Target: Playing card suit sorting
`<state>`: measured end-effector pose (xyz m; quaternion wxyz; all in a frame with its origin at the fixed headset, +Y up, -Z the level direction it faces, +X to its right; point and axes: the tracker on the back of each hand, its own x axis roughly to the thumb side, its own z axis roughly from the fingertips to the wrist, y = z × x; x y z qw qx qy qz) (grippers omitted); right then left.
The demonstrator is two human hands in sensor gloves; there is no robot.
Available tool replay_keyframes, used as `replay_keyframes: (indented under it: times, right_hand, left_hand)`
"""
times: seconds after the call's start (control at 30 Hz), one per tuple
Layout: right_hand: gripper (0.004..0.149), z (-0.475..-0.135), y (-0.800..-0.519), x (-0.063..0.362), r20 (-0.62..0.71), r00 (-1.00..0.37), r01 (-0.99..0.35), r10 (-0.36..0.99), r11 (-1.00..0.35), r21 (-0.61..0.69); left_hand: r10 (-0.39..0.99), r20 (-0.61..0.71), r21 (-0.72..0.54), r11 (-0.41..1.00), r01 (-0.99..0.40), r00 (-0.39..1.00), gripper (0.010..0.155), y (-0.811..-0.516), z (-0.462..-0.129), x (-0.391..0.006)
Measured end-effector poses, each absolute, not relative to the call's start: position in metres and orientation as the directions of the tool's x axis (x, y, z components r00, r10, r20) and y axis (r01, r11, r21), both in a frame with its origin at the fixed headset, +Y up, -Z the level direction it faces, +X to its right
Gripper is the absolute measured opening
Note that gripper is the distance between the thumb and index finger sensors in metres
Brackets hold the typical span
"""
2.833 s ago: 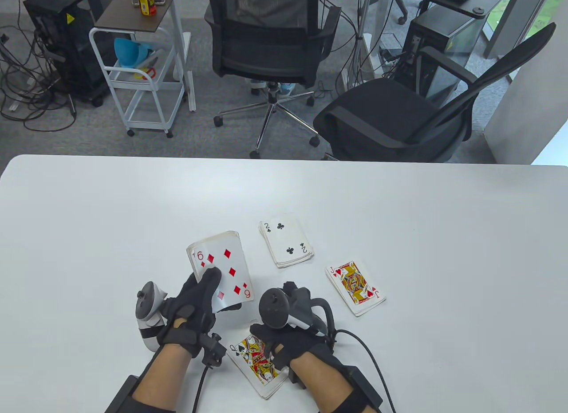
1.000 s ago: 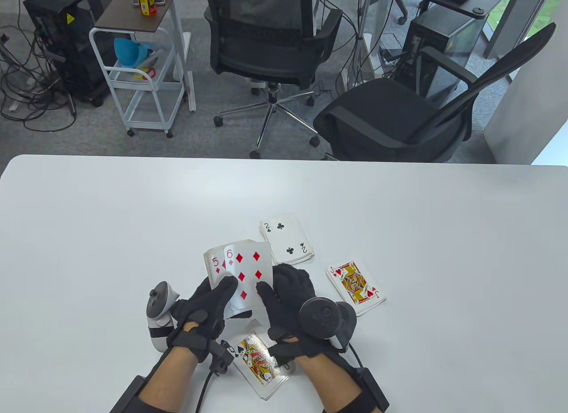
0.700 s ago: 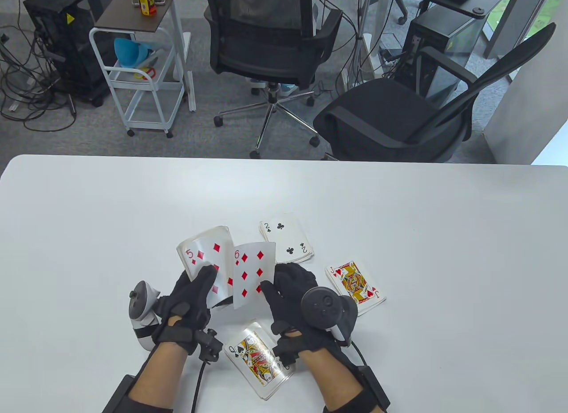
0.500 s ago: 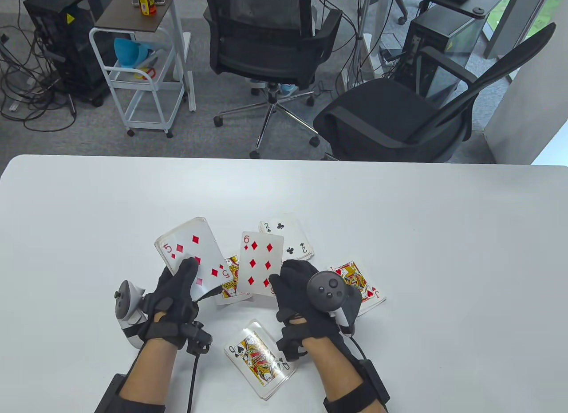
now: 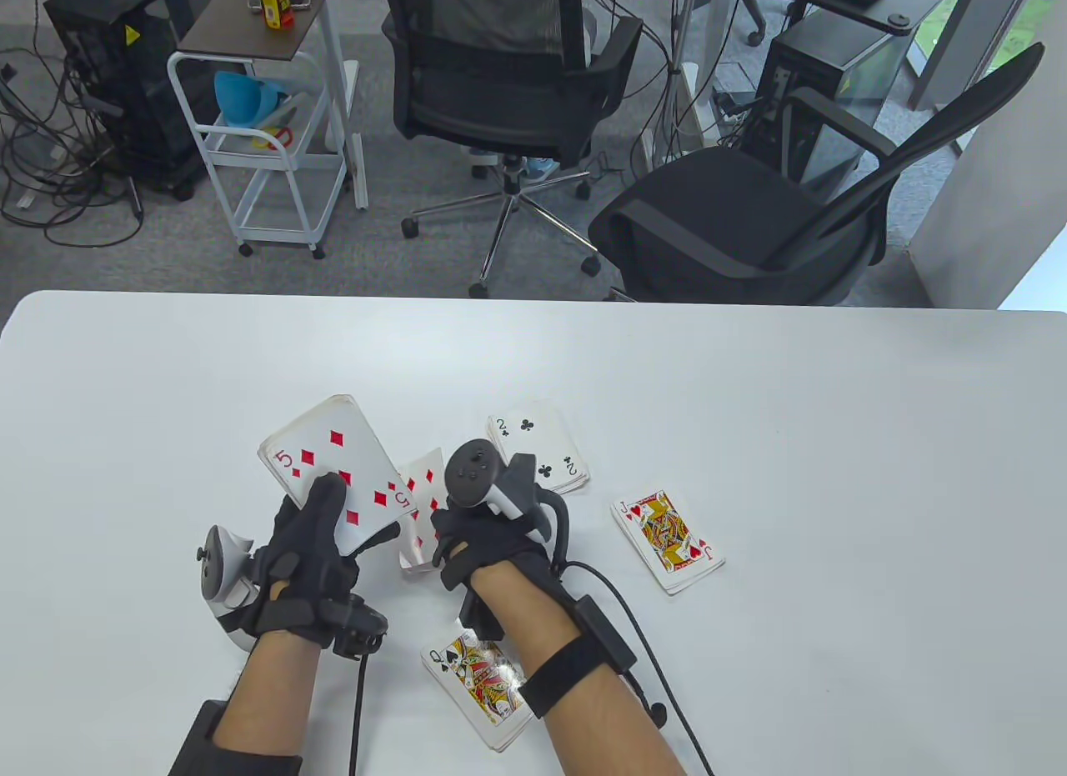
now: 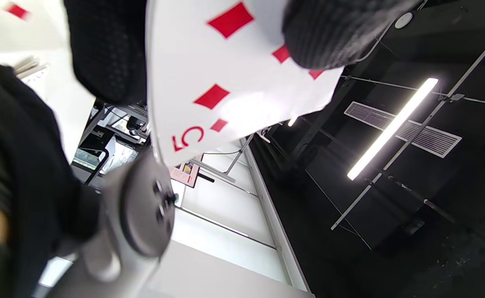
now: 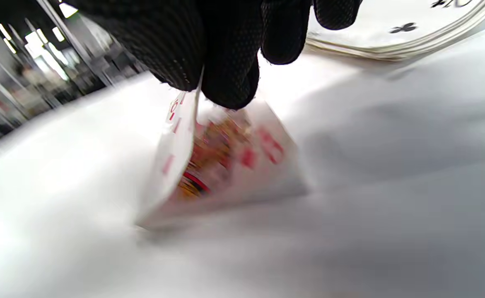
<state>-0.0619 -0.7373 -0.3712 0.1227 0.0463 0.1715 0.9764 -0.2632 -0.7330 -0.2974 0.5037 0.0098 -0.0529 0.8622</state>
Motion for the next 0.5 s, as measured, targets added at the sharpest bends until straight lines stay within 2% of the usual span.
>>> replay_keyframes:
  times: [0.03,0.13,0.23,0.3,0.5]
  right_hand:
    - [0.038,-0.371,-0.744,-0.067,0.052,-0.983,-0.148,0.177,-0.926,0.349]
    - [0.04,-0.369,-0.753,-0.072,0.067,-0.996,-0.034,0.056,-0.954,0.298]
    - [0.041,-0.366,-0.749,-0.067,0.085,-0.995,-0.029,0.051,-0.968,0.249]
    - [0.041,-0.36,-0.74,-0.054,0.096,-0.988,-0.099,0.12,-0.975,0.201]
    - [0.045,-0.331,-0.712,0.01,0.144,-0.875,-0.457,0.461,-0.887,0.064]
  left_hand:
    - [0.867,0.066,-0.084,-0.489,-0.868,-0.495,0.056,-0.733,-0.297,-0.262]
    - [0.872,0.064,-0.096,-0.479,-0.873,-0.485,0.056,-0.732,-0.297,-0.259]
    - [0.876,0.064,-0.103,-0.471,-0.876,-0.478,0.056,-0.732,-0.297,-0.257]
    - [0.877,0.058,-0.107,-0.469,-0.877,-0.477,0.056,-0.733,-0.297,-0.255]
    - [0.893,0.034,-0.124,-0.442,-0.888,-0.449,0.056,-0.736,-0.296,-0.248]
